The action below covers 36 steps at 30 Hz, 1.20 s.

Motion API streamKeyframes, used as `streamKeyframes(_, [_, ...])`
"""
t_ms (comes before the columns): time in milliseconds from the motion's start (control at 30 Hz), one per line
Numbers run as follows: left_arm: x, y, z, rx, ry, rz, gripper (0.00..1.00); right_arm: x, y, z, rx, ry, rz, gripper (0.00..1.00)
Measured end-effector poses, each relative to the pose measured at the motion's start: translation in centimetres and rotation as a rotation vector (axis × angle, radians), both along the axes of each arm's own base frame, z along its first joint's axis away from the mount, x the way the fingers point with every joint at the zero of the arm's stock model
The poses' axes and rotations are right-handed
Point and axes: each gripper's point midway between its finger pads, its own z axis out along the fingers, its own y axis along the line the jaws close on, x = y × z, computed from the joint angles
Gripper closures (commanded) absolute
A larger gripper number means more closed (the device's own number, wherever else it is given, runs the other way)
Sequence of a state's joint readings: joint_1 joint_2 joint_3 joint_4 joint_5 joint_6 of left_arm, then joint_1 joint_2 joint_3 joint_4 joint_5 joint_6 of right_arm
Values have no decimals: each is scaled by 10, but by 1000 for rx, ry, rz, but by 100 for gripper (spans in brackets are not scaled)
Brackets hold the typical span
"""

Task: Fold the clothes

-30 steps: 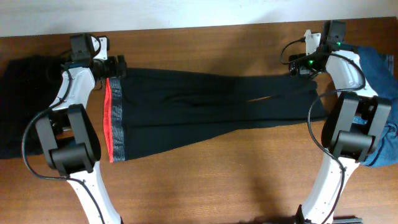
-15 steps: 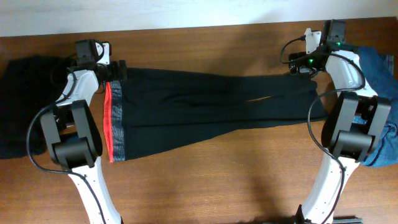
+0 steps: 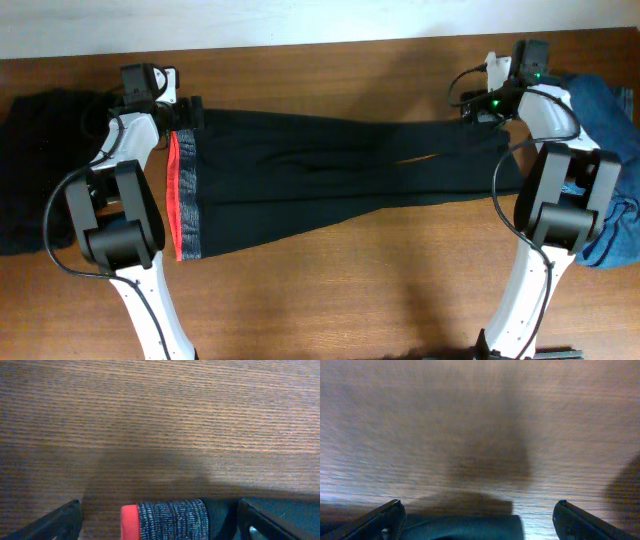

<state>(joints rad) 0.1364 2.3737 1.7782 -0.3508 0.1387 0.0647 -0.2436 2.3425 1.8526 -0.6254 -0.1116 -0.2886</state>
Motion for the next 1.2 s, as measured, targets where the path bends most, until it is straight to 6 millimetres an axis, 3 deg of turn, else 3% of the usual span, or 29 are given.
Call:
streamKeyframes(167, [0,0,0,0,0,0,11,-5,1,-13,8,31,0,0])
streamKeyframes(233, [0,0,0,0,0,0,19,-5,1,-14,8,33,0,6])
streamKeyframes(367, [0,0,0,1,1,-2,41,-5,2,-14,11,34,2,30])
streamKeyframes(400, [0,0,0,3,1,-5,46,-6,2,-14,13,34,2,38])
streamKeyframes(467, [0,-1,-2,0,3,-6,57,-5,3,-14,15,33,3,65])
streamKeyframes(500, [0,-1,-2,0,3,-6,59,-5,3,-14,14,33,5,70])
streamKeyframes(767, [1,-1,10,-5,22,-6,99,-2,2,-12,9,16,6,76])
streamKeyframes(833, [3,-2,17,-6,24,-11,99,-2,2,-12,10,16,6,80])
streamKeyframes(900, [5,-3,24,-5,25,-14,100,-1,3,-11,14,11,9,95])
streamKeyframes(1200, [10,-3,63,-6,32,-14,99,12,2,6,19,-31,16,96])
